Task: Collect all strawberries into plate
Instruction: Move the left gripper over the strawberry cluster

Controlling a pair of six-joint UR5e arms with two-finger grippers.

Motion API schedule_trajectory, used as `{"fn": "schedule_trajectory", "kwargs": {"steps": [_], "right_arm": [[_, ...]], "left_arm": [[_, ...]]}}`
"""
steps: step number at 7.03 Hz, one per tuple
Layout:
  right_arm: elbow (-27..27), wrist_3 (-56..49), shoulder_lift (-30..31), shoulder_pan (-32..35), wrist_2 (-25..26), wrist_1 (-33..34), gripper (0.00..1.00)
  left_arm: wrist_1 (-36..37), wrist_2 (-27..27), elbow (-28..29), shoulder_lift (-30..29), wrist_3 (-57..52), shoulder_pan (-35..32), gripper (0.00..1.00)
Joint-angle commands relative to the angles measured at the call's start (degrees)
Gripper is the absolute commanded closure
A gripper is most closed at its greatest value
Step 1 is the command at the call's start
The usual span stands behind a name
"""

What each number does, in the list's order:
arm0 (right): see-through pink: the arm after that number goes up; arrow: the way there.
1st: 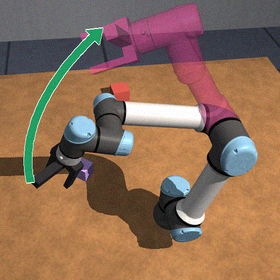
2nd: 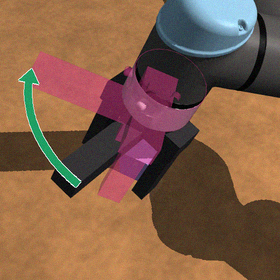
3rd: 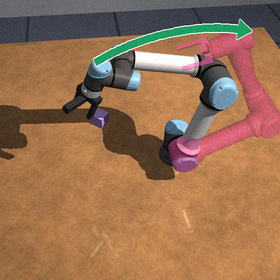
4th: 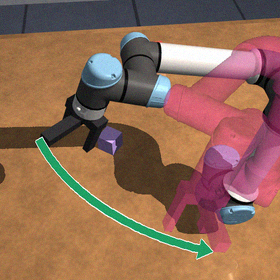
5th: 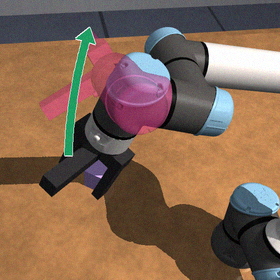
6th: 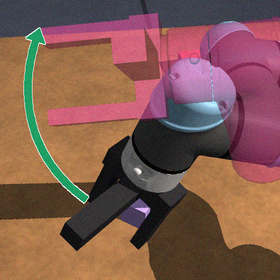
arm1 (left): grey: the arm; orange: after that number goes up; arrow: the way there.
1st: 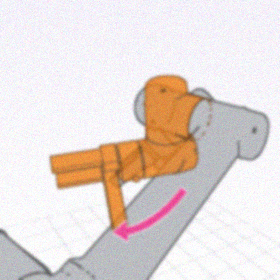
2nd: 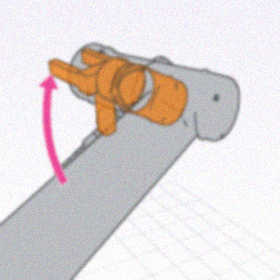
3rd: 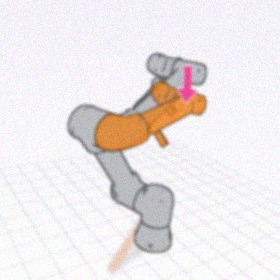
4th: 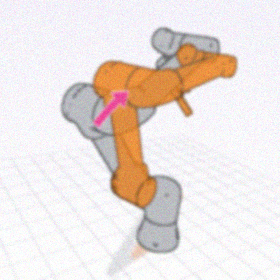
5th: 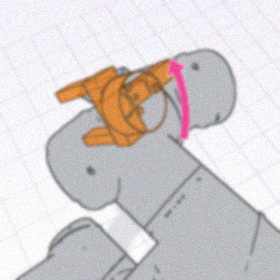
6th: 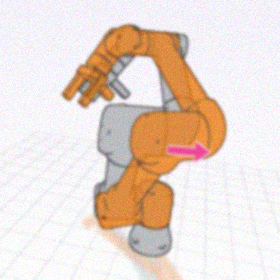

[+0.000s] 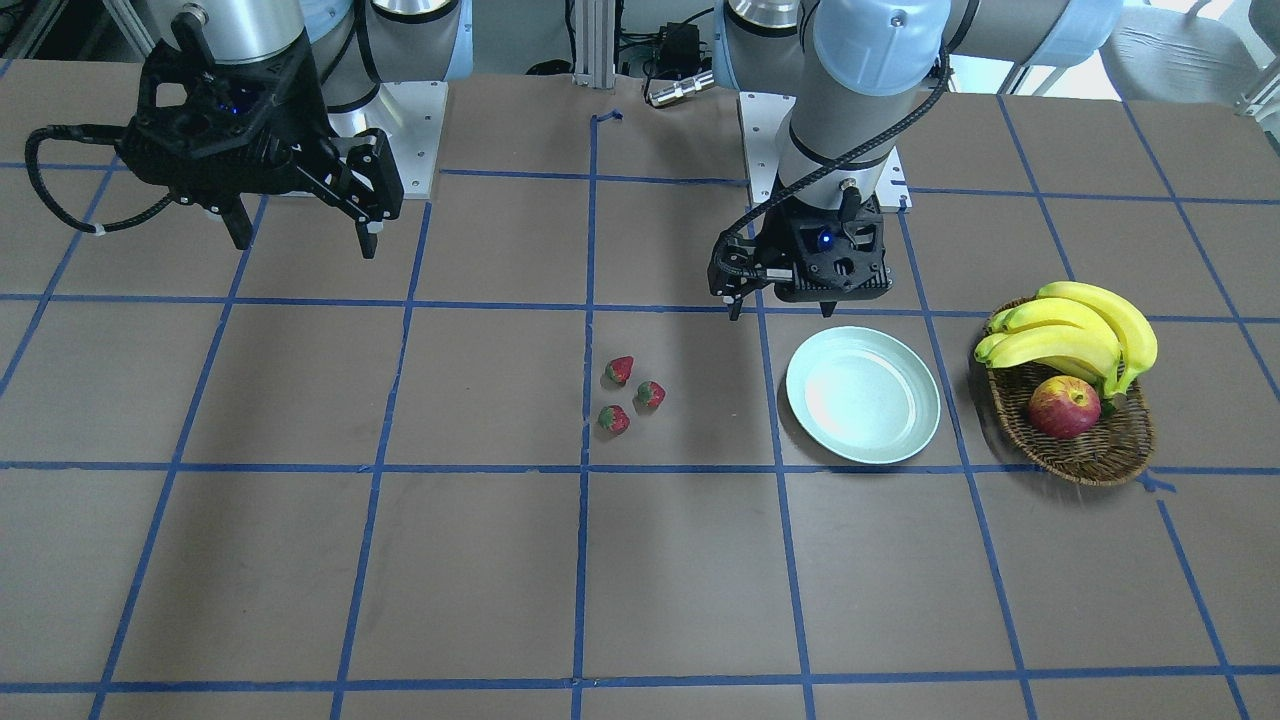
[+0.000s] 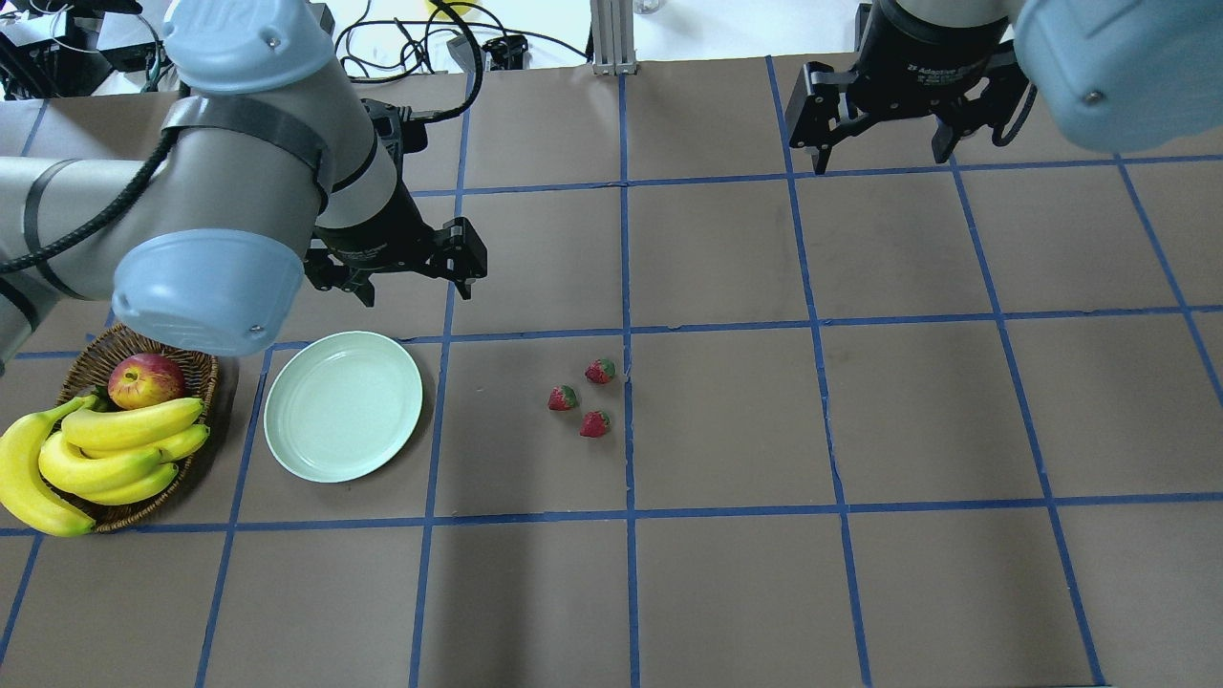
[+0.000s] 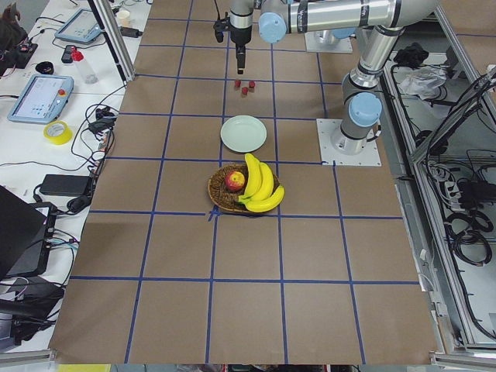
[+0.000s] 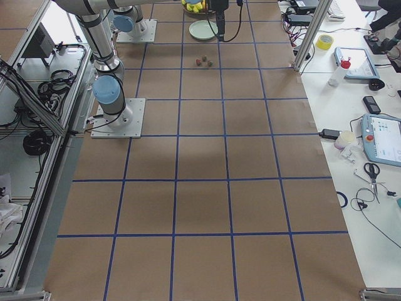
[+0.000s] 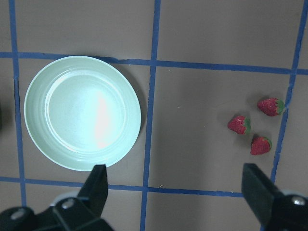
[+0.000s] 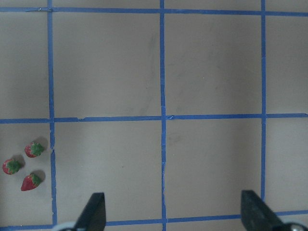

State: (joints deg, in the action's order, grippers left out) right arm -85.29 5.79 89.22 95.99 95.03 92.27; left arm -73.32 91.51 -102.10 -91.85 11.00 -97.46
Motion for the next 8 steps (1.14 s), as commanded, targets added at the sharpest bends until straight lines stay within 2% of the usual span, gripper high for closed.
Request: {"fn": "schedule_trajectory", "kwargs": {"steps": [1, 3, 6, 8], "right_arm": [[-1.3, 0.2, 0.6, 0.1, -2.4, 0.0, 0.00], [-1.3, 0.2, 0.6, 0.1, -2.4, 0.0, 0.00], [-1.3, 0.1, 0.4, 0.1, -2.3, 0.5, 0.00], [-1.3, 0.1, 0.4, 0.2, -2.2, 0.6, 0.00]], "left_arm": [[2.0, 0.0, -0.4, -1.7, 1.7, -2.1, 0.00], [4.7, 0.0, -2.4, -3.1, 1.8, -4.1, 0.00], [4.8, -0.1, -4.5, -4.4, 1.8, -5.2, 0.00], [4.9, -2.9, -6.9, -5.6, 1.7, -5.3, 0.00]]}}
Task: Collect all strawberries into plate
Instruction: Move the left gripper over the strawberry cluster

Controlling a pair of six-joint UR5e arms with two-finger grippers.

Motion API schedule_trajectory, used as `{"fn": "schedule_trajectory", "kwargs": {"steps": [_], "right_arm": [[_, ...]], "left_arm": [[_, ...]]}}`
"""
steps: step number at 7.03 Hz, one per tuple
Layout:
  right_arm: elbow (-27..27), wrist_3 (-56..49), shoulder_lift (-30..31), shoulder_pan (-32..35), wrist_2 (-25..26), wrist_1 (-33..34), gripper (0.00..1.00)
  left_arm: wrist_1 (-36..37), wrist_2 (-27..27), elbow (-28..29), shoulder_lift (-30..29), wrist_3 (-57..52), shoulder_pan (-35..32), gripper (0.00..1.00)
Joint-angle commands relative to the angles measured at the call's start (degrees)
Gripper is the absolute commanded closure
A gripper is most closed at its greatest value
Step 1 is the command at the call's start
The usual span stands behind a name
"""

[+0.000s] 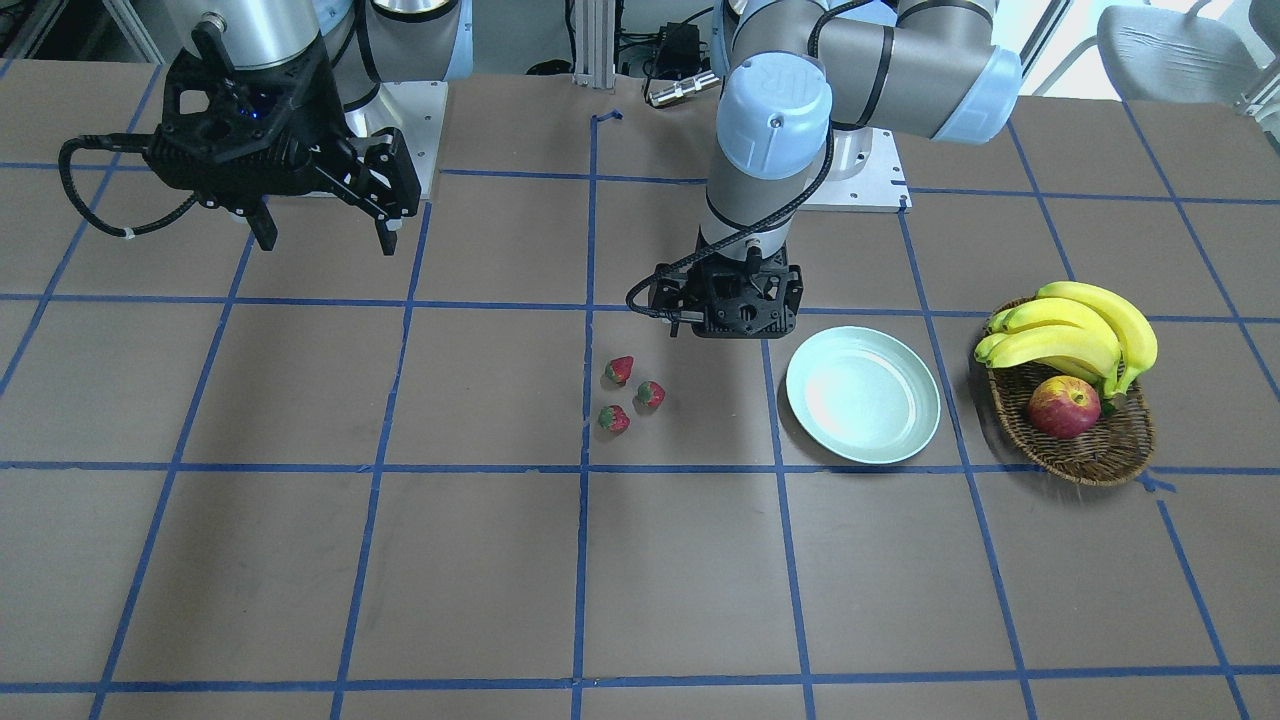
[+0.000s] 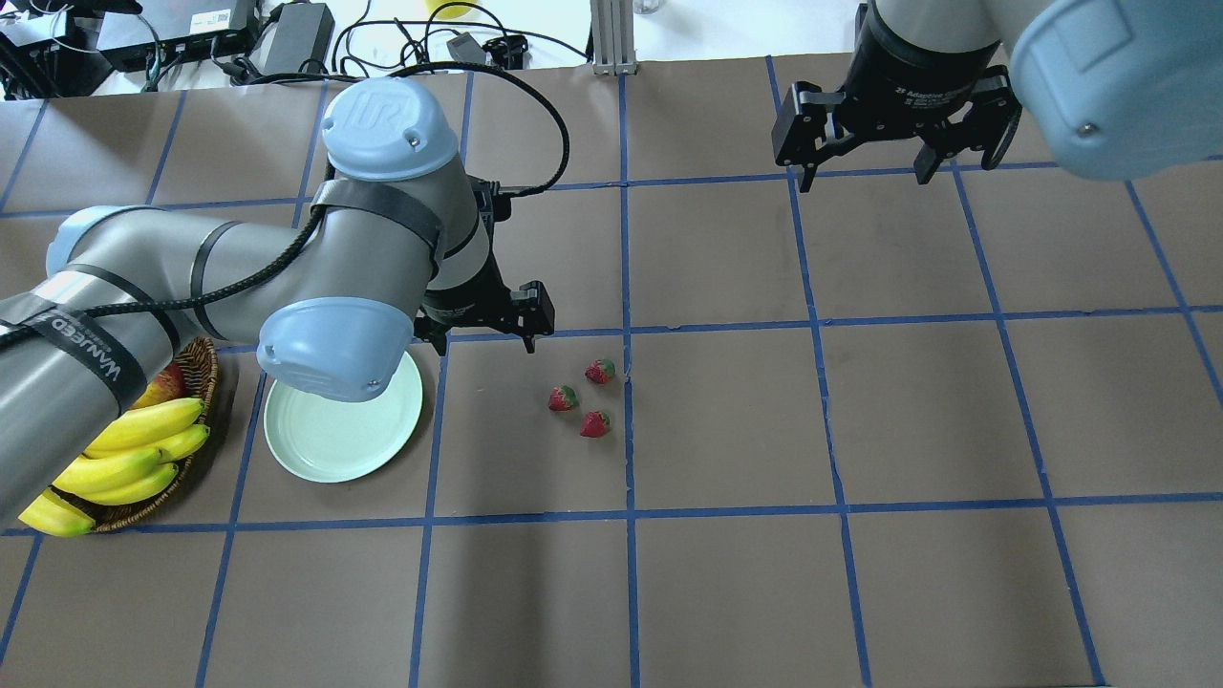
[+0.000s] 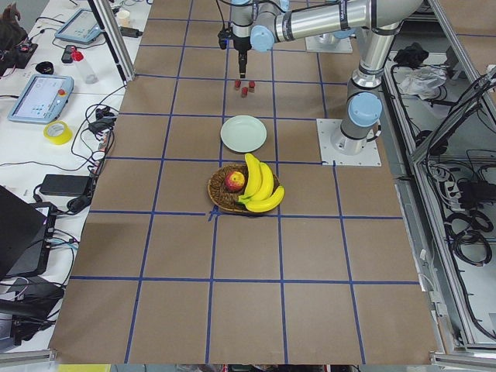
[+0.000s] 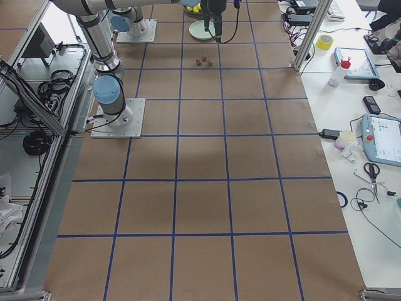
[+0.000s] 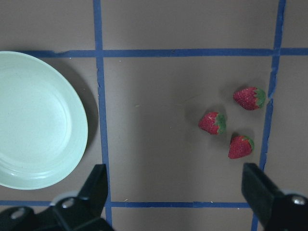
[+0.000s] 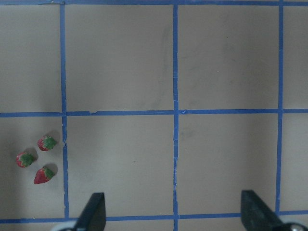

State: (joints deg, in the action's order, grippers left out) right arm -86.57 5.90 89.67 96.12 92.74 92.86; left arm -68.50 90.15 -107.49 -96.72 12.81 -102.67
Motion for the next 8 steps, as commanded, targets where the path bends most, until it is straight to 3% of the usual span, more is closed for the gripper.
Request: {"fn": "schedule_trajectory", "kwargs": {"steps": [1, 5, 8], "right_arm": [[0.0, 0.0, -0.1, -0.1, 0.4, 0.0, 0.00], [0.0, 0.0, 0.0, 0.0, 0.6, 0.0, 0.00], [0.0, 0.0, 0.0, 0.0, 0.4, 0.0, 0.00]], "left_arm": [[1.2, -1.9, -2.4, -1.3, 0.0, -0.1, 0.00], [4.5, -5.5, -3.7, -5.5, 0.1, -0.2, 0.00], [11.0, -6.8, -5.1, -8.2, 9.4, -1.3, 0.00]]}}
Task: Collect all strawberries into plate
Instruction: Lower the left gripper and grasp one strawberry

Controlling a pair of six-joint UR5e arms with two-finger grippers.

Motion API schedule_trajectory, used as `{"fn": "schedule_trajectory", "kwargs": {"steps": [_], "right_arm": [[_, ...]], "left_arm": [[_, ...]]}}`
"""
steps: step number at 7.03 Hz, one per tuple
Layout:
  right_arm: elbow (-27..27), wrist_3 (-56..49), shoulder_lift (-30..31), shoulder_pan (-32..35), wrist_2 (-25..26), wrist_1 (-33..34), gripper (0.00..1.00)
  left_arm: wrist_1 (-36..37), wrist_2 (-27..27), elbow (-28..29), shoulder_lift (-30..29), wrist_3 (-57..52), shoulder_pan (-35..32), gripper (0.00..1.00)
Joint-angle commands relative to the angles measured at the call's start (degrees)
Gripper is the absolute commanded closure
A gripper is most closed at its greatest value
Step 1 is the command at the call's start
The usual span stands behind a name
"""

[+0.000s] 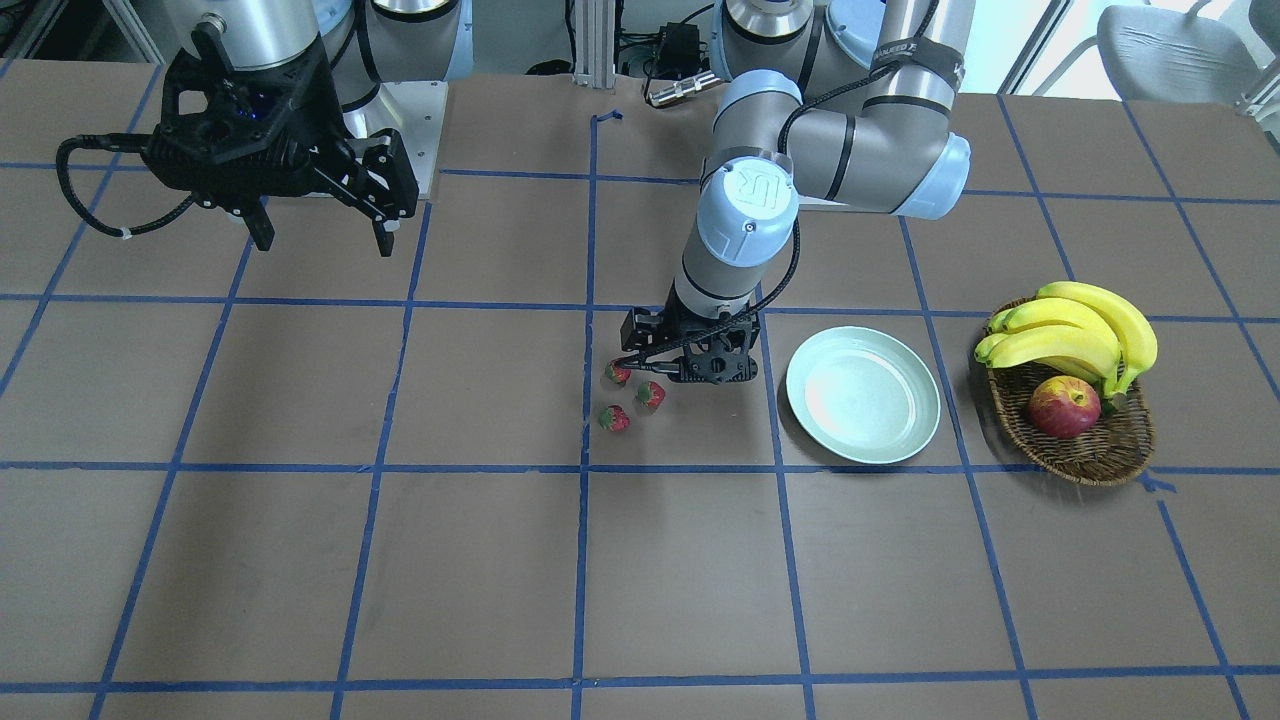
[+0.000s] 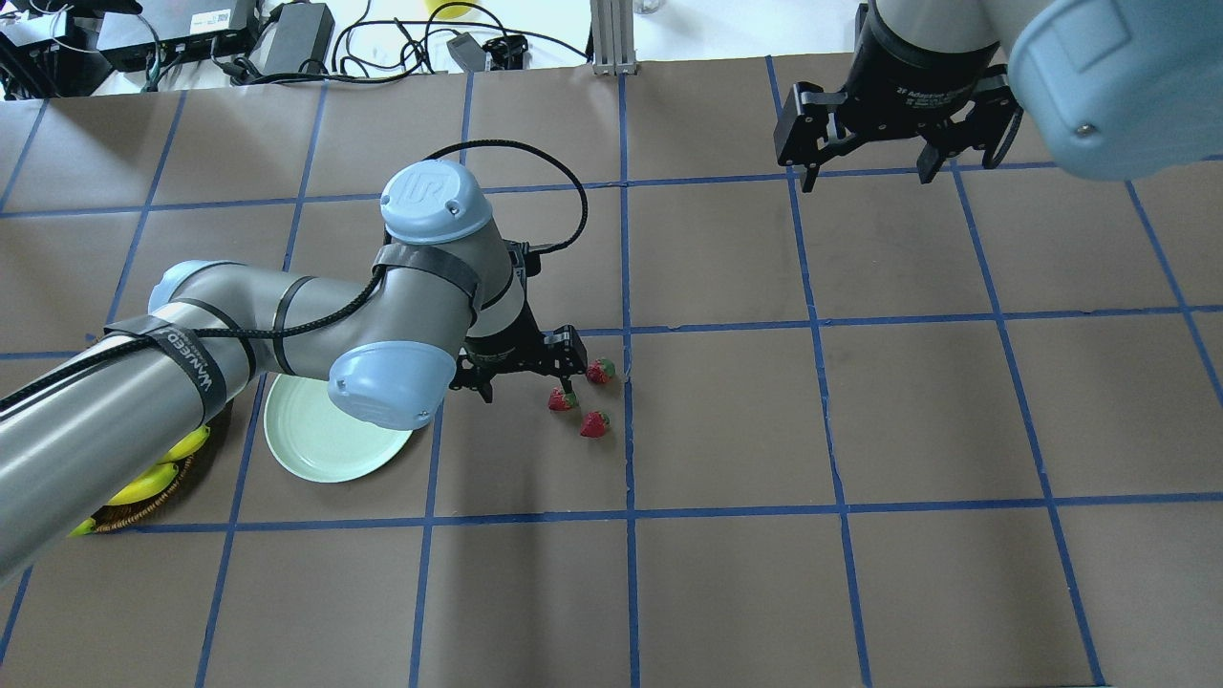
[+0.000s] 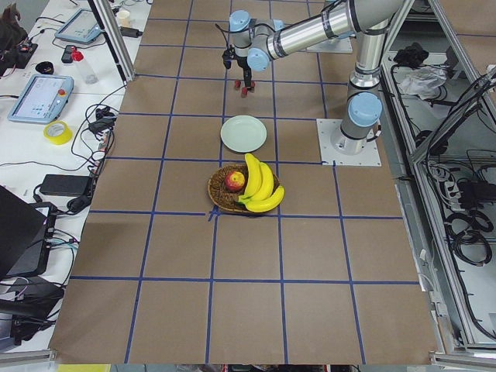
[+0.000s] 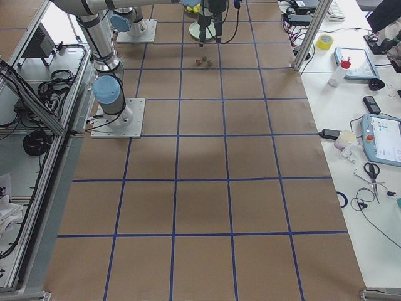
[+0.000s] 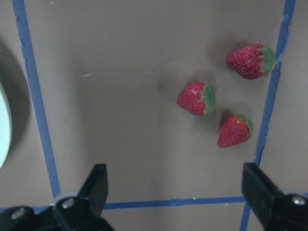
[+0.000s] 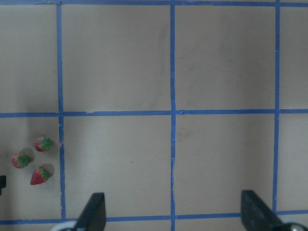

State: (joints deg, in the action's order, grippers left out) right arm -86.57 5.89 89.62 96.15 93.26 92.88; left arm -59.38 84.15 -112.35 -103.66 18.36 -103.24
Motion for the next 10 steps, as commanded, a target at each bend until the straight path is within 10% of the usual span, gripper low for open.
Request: {"fn": "schedule_trajectory", "kwargs": {"steps": [1, 10], "right_arm": [[0.0, 0.0, 0.0, 0.0, 0.0, 0.0, 0.00], [0.0, 0.1, -0.1, 0.0, -0.1, 0.1, 0.00]], "left_arm": [[2.4, -1.1, -0.2, -2.2, 4.1, -0.9, 0.00], [5.2, -1.6, -0.2, -7.7, 5.7, -1.1, 0.18]]}}
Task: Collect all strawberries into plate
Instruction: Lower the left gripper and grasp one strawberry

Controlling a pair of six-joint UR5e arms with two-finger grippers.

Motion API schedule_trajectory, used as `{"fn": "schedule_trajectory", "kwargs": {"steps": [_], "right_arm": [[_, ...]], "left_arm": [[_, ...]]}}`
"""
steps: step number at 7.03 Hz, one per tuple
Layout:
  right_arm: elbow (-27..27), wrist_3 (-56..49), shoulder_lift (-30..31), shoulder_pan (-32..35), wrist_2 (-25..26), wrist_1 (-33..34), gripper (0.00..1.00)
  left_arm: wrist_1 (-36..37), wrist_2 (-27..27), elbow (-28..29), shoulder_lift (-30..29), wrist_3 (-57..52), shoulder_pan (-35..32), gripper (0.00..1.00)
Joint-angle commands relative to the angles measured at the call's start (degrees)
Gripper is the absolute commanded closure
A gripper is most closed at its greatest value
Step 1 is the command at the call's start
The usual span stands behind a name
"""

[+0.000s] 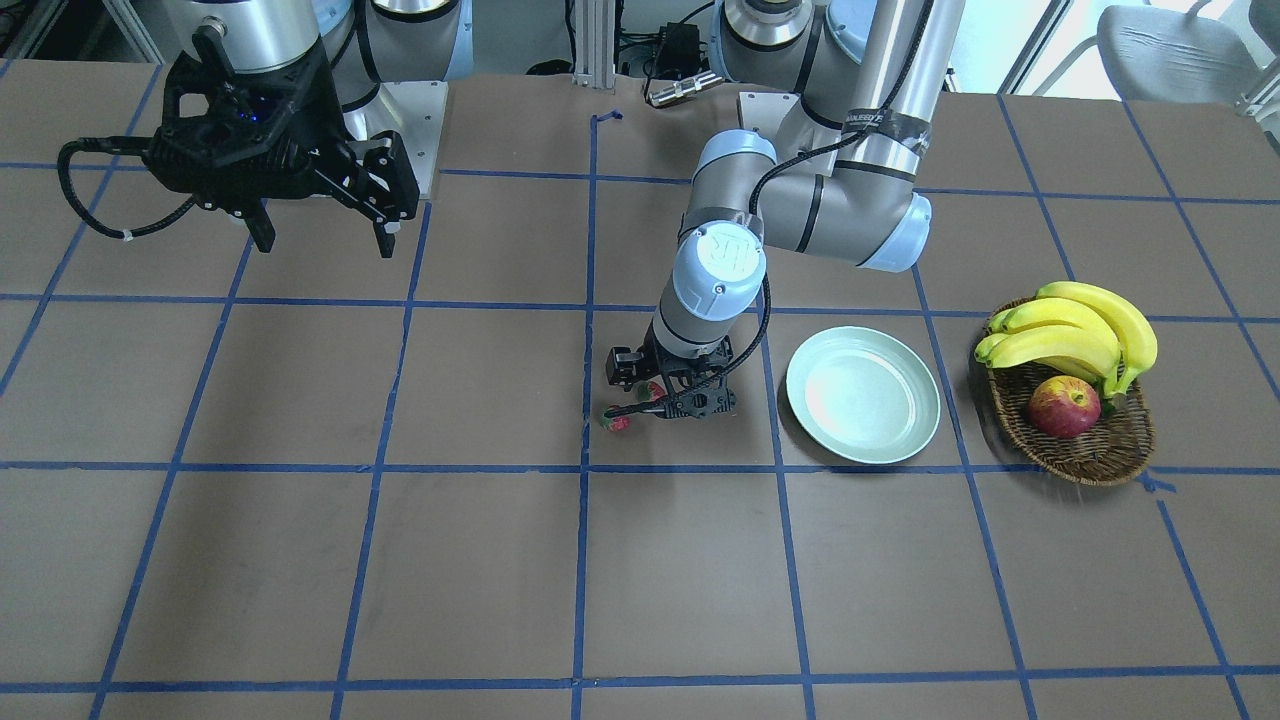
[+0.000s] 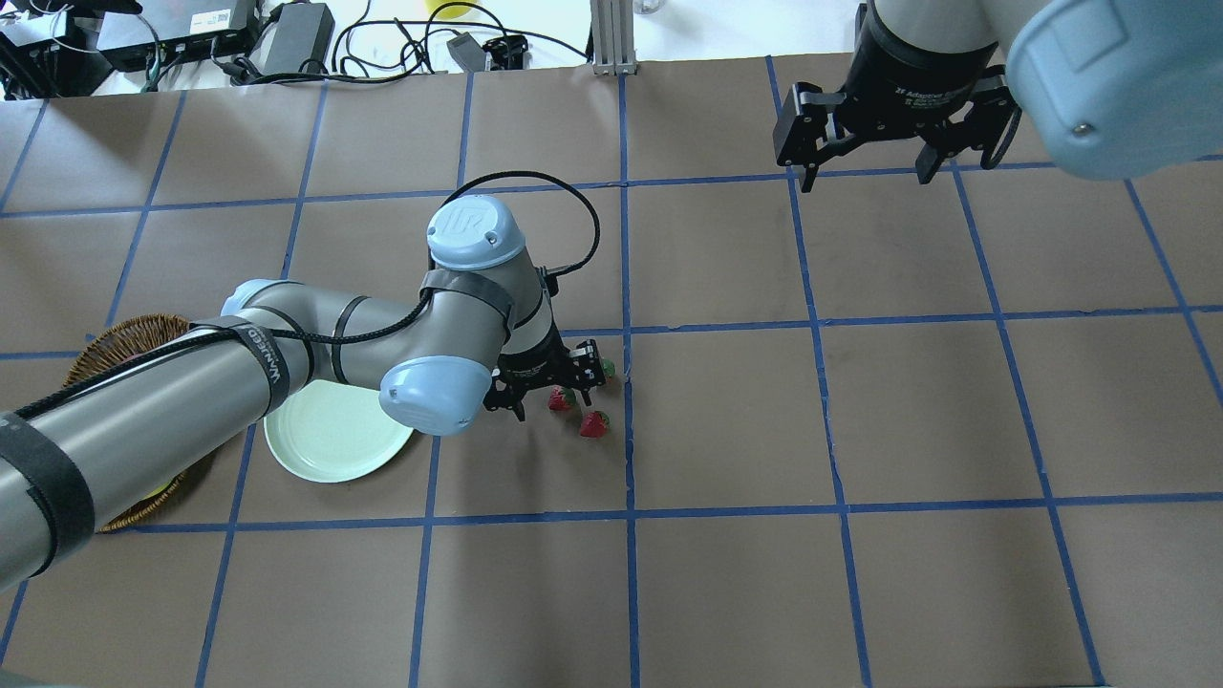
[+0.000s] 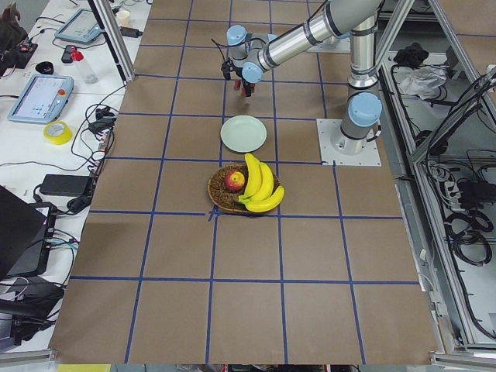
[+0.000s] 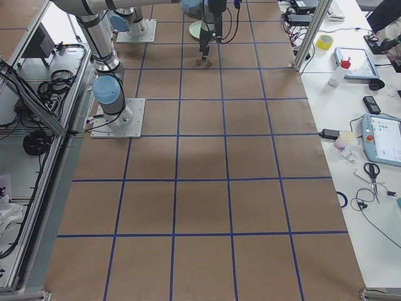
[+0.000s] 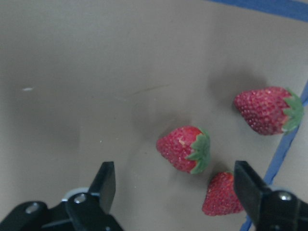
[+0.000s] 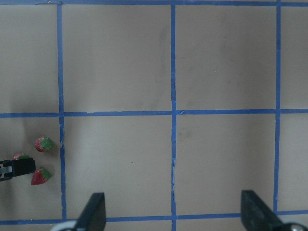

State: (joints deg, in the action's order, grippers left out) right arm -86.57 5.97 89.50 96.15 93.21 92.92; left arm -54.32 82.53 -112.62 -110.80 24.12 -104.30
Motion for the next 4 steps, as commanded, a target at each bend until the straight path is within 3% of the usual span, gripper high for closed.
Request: {"fn": "schedule_trajectory", "kwargs": {"steps": [1, 2, 3, 4], "right_arm": [[0.0, 0.0, 0.0, 0.0, 0.0, 0.2, 0.00], [0.0, 0.0, 0.0, 0.0, 0.0, 0.1, 0.00], [0.0, 0.0, 0.0, 0.0, 0.0, 0.1, 0.00], [0.0, 0.0, -0.1, 0.0, 0.0, 0.2, 0.00]], "left_arm": [[0.1, -0.1, 0.1, -0.7, 0.0, 0.0, 0.26], [0.1, -0.1, 0.0, -0.9, 0.0, 0.0, 0.38], [0.0, -0.2, 0.2, -1.1, 0.0, 0.0, 0.55], [-0.1, -0.3, 0.4, -1.1, 0.0, 0.1, 0.84]]}}
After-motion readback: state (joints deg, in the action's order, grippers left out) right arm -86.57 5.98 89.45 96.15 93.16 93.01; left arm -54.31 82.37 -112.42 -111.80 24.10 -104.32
